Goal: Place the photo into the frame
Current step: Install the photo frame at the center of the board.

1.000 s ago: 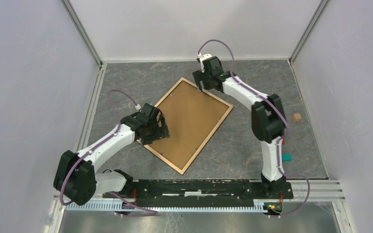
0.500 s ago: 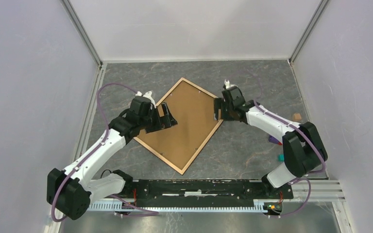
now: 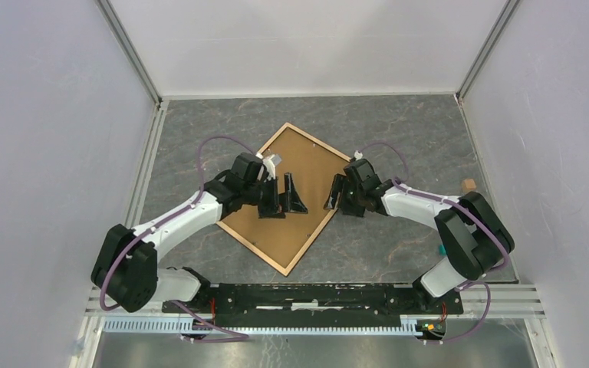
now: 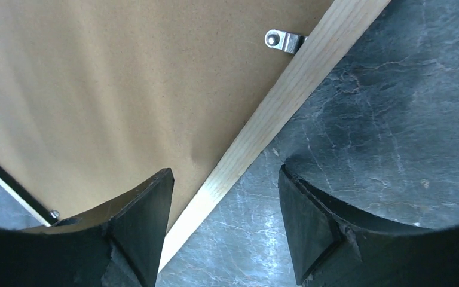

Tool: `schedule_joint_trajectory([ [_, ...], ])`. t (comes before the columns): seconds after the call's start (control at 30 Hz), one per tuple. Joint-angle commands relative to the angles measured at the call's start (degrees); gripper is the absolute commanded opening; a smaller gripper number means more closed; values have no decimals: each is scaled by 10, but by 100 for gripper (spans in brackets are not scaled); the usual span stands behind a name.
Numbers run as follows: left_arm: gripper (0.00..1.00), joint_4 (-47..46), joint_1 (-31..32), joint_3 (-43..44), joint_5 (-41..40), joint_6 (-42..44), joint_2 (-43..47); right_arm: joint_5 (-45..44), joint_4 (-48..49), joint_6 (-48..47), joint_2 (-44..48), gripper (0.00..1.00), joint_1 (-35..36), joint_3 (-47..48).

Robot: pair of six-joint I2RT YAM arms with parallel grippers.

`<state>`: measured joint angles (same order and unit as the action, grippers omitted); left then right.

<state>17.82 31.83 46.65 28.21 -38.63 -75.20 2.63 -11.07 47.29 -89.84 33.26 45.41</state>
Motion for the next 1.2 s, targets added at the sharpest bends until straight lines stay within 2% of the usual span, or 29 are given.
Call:
schedule_joint_trajectory([
  [0.0, 100, -33, 31, 10, 7, -13, -13, 3, 15, 54, -10, 69, 3, -26],
  [0.07, 100, -34, 51, 16, -17, -8, -18, 0, -4, 81, -17, 62, 3, -16],
  [0.17, 100, -35, 75, 24, -52, 1, -28, -34, -40, 118, -20, 60, 6, -5],
  [0.3, 100, -52, 83, 19, -55, -3, -34, -51, -44, 171, -17, 55, 6, -24],
  [0.47, 100, -48, 95, 6, -106, 24, -4, -64, -51, 204, -18, 48, 7, -29],
  [0.67, 100, -37, 104, 8, -165, 50, 23, -72, -68, 212, -30, 44, 10, -20],
  [0.87, 100, 12, 134, 40, -229, 76, 20, -46, -52, 212, -31, 23, 15, -25],
  [0.97, 100, 30, 154, 51, -266, 79, 16, -40, -55, 215, -21, 0, 15, -21],
  [1.17, 100, 73, 225, 76, -368, 70, 6, -28, -64, 223, 9, 0, 15, 3],
])
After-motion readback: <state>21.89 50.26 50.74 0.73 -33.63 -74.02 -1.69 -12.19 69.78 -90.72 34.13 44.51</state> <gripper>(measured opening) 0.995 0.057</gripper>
